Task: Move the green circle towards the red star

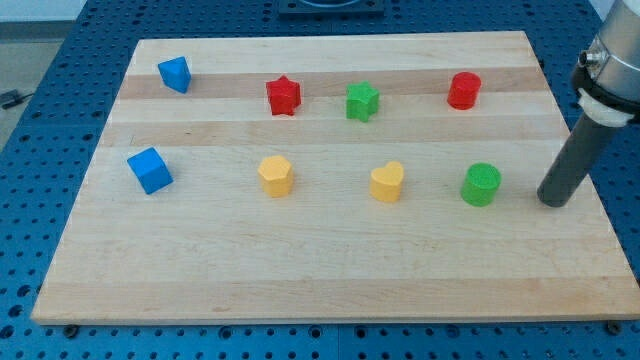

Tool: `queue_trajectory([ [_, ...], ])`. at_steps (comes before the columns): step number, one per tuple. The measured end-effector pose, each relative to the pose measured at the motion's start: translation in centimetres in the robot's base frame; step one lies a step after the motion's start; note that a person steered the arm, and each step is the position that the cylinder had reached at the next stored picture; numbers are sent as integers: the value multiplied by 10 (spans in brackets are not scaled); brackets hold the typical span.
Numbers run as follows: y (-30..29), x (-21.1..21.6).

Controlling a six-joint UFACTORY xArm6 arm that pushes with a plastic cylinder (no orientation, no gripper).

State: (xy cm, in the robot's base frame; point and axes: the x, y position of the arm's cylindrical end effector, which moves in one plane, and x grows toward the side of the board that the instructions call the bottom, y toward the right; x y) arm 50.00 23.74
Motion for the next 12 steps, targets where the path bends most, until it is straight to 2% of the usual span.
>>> queue_trajectory([
  [1,-25,5],
  [4,-67,-69],
  [6,7,-27],
  [8,-47,3],
  [9,-79,-4],
  [11,-90,-58],
  [12,-96,-62],
])
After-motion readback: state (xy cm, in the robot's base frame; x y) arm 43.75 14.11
